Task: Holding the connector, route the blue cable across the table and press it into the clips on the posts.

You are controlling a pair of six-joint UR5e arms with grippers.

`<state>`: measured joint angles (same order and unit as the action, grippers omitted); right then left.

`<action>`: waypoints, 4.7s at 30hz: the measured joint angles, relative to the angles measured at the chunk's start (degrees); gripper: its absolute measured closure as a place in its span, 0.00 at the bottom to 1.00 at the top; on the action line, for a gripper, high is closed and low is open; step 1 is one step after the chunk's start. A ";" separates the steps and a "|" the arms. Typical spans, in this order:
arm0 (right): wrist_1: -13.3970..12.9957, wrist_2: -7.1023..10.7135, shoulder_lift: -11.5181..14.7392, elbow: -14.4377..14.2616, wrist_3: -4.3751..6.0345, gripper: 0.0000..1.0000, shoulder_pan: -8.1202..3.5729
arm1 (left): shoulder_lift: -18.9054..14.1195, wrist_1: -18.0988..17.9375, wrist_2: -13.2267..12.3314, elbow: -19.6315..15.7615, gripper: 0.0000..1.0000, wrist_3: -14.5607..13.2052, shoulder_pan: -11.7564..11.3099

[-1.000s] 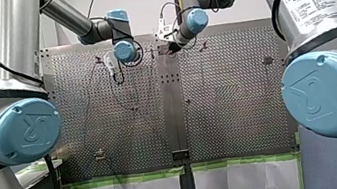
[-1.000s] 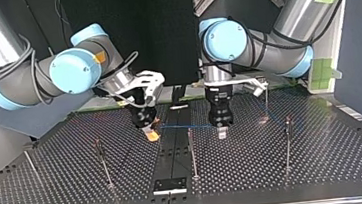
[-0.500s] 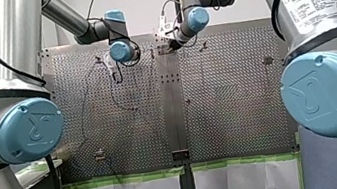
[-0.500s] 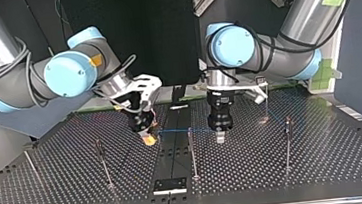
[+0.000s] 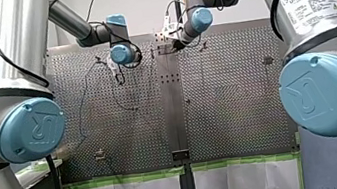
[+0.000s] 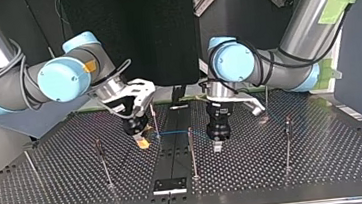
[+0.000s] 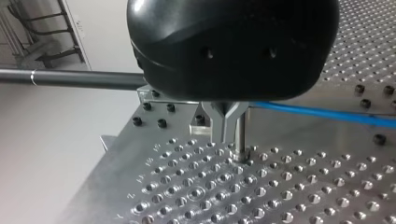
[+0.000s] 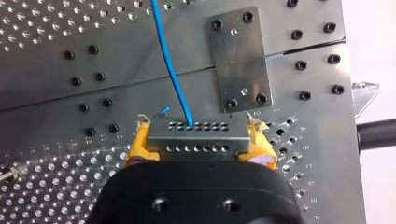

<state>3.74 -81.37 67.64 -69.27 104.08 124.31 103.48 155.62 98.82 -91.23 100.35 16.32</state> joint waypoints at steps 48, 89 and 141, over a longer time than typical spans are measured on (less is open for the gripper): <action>-0.71 3.01 -8.01 8.26 0.06 1.00 -4.77 | 3.44 2.89 -1.09 4.07 0.56 0.08 -1.66; 0.48 3.00 -8.01 8.34 -0.52 1.00 -5.38 | -3.70 13.67 7.96 -0.91 0.00 -1.72 7.01; 1.16 2.96 -6.85 8.33 -0.96 1.00 -5.68 | 5.05 15.94 16.09 11.19 0.00 -6.23 17.56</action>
<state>4.89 -78.41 60.79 -60.94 103.11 118.63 108.53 171.56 114.91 -80.05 94.12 33.88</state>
